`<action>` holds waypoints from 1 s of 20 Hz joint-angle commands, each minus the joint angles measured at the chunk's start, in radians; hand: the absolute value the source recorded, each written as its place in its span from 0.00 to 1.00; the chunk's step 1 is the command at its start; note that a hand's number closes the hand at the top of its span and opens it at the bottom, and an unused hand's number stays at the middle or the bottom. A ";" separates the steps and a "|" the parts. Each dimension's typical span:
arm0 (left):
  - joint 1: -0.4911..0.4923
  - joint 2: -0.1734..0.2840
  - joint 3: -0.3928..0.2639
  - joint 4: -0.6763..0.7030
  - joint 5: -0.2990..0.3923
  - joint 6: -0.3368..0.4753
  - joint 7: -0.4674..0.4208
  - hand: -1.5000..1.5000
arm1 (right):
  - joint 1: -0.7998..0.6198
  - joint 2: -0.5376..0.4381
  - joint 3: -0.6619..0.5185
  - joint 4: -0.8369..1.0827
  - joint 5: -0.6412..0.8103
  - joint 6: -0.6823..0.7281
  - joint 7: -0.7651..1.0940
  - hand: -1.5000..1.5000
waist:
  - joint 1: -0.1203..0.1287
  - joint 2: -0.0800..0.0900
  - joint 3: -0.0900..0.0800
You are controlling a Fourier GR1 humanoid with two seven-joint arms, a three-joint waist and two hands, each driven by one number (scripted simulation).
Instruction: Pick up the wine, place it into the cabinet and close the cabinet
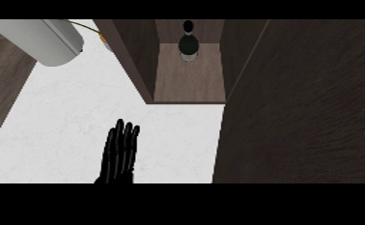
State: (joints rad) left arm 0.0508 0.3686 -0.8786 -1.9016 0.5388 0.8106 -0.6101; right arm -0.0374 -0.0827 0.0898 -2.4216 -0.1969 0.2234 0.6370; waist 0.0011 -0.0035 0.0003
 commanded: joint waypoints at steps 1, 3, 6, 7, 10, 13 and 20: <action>0.070 0.121 0.039 -0.085 0.019 -0.100 -0.012 0.00 | 0.061 -0.025 -0.012 -0.106 -0.138 0.052 0.019 1.00 | -0.001 0.000 0.000; 0.131 0.156 0.026 -0.126 0.006 -0.107 -0.031 0.00 | 0.069 -0.049 -0.049 -0.090 -0.155 0.092 -0.012 1.00 | 0.000 0.001 0.000; 0.109 0.189 0.104 -0.144 0.048 -0.137 0.009 0.00 | 0.091 -0.017 0.066 -0.162 -0.132 0.070 0.063 1.00 | -0.006 0.000 -0.001; 0.204 0.212 0.065 -0.191 0.029 -0.138 -0.049 0.00 | 0.149 0.012 0.066 -0.120 -0.144 0.074 0.010 1.00 | 0.001 -0.002 0.000; 0.220 0.236 0.109 -0.213 0.044 -0.153 -0.051 0.00 | 0.107 0.027 0.105 -0.098 -0.203 0.038 0.114 1.00 | 0.007 -0.001 -0.001; 0.224 0.278 0.225 -0.227 0.108 -0.186 -0.036 0.00 | 0.172 0.069 0.235 -0.170 -0.131 0.011 0.149 1.00 | 0.000 -0.003 -0.002; 0.311 0.324 0.389 -0.179 0.227 -0.356 -0.102 0.00 | 0.165 0.031 0.395 -0.162 -0.077 0.113 0.112 1.00 | 0.003 -0.005 -0.002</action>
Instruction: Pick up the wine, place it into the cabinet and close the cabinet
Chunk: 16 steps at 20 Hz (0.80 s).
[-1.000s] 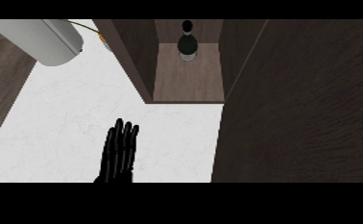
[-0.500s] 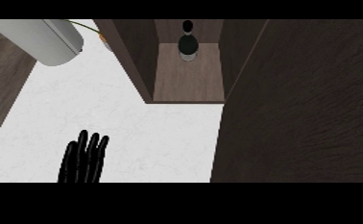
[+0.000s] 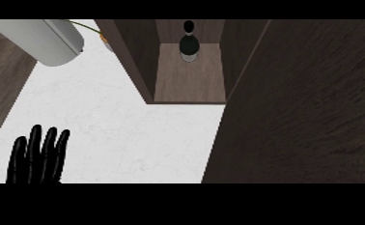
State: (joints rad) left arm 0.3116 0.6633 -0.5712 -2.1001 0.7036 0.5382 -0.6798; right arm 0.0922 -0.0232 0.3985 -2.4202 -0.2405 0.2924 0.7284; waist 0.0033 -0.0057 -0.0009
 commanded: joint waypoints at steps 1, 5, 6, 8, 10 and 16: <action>0.076 0.087 0.147 -0.046 0.100 -0.100 -0.005 0.00 | 0.039 -0.003 0.127 -0.146 -0.014 0.018 0.022 1.00 | 0.007 -0.003 -0.001; 0.145 0.076 0.146 -0.010 0.085 -0.156 -0.039 0.00 | -0.013 0.023 0.264 -0.170 0.065 -0.070 0.084 1.00 | 0.006 -0.002 -0.001; 0.081 0.100 0.232 -0.002 0.137 -0.154 0.016 0.00 | 0.048 0.009 0.314 -0.187 0.076 -0.041 0.078 1.00 | -0.008 -0.002 0.000; 0.146 0.094 0.211 -0.001 0.107 -0.165 -0.022 0.00 | 0.027 0.023 0.417 -0.150 0.168 -0.122 0.037 1.00 | -0.004 -0.007 -0.001; 0.150 0.131 0.271 -0.004 0.155 -0.209 0.007 0.00 | 0.000 0.023 0.475 -0.156 0.206 -0.176 0.051 1.00 | -0.006 -0.010 -0.002; 0.155 0.164 0.387 0.045 0.218 -0.332 0.018 0.00 | -0.078 0.022 0.588 -0.057 0.295 -0.334 0.007 1.00 | -0.001 -0.004 -0.002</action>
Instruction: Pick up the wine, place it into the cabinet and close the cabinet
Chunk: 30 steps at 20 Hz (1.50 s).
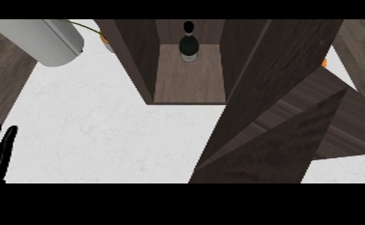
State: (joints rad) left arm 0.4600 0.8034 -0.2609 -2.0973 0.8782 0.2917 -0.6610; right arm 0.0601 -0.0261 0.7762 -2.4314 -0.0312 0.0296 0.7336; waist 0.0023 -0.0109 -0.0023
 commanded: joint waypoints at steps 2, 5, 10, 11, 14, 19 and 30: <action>0.005 0.044 0.099 0.028 0.050 -0.066 0.030 0.00 | -0.106 0.025 0.236 -0.021 0.113 -0.129 -0.001 1.00 | 0.003 0.000 -0.001; -0.040 0.024 0.074 0.052 0.046 -0.065 0.056 0.00 | -0.218 0.024 0.238 0.064 0.142 -0.223 -0.051 1.00 | -0.004 0.006 -0.001; 0.023 0.014 0.103 0.033 0.044 -0.134 0.038 0.00 | -0.327 0.021 0.246 0.077 0.213 -0.324 0.001 1.00 | 0.010 0.003 -0.001; -0.036 0.034 0.145 0.004 0.126 -0.097 0.114 0.00 | -0.386 0.021 0.226 0.108 0.198 -0.343 0.011 1.00 | 0.009 0.005 -0.001; -0.046 0.012 0.122 0.050 0.109 -0.139 0.107 0.00 | -0.471 0.019 0.206 0.165 0.178 -0.404 0.006 1.00 | 0.016 0.008 -0.002; -0.082 0.008 0.135 0.050 0.134 -0.144 0.145 0.00 | -0.621 0.017 0.110 0.221 0.064 -0.459 0.052 1.00 | 0.034 0.012 -0.002; -0.129 -0.086 0.057 0.045 0.038 -0.063 0.147 0.00 | -1.078 0.024 -0.127 0.611 -0.189 -0.550 -0.066 1.00 | 0.035 0.016 0.000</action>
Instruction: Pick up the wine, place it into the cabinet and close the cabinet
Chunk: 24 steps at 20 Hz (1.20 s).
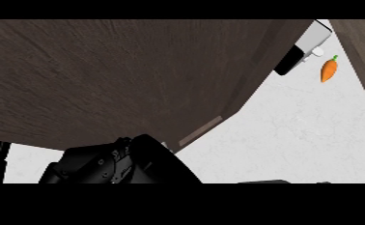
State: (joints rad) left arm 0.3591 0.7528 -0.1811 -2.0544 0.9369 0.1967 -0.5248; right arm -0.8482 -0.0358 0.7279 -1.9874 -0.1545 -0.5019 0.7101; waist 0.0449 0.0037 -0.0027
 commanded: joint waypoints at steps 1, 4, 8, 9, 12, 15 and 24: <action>-0.017 -0.016 0.008 0.019 -0.013 -0.006 0.010 0.00 | -0.205 0.034 -0.088 0.222 -0.082 -0.044 -0.054 1.00 | -0.004 0.000 0.001; -0.028 -0.024 0.049 0.082 0.000 -0.047 0.004 0.00 | -0.300 0.035 -0.143 0.339 -0.091 0.014 -0.093 1.00 | -0.013 0.000 0.000; 0.029 -0.026 0.037 -0.009 -0.032 -0.026 0.014 0.00 | -0.348 0.035 -0.160 0.502 -0.007 0.055 -0.168 1.00 | -0.010 -0.004 0.001; -0.016 -0.024 0.073 0.008 0.009 -0.013 0.049 0.00 | -0.369 0.036 -0.228 0.558 -0.028 0.104 -0.201 1.00 | -0.015 0.000 0.002; -0.026 -0.017 0.116 0.018 0.011 -0.038 0.069 0.00 | -0.372 0.036 -0.270 0.620 -0.042 0.113 -0.230 1.00 | -0.021 -0.002 0.002; -0.006 -0.071 0.065 0.006 -0.040 -0.003 0.063 0.00 | -0.350 0.024 -0.341 0.716 -0.076 0.222 -0.306 1.00 | -0.025 -0.001 0.002; -0.034 -0.077 0.051 -0.044 -0.092 0.015 0.107 0.00 | -0.398 -0.019 -0.449 0.990 -0.089 0.348 -0.480 1.00 | -0.010 0.004 0.003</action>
State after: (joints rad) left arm 0.3148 0.6747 -0.1220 -2.0387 0.8695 0.1904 -0.4358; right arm -1.2246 -0.0062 0.3624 -1.1606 -0.2478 -0.1895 0.2944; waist 0.0301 -0.0192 -0.0025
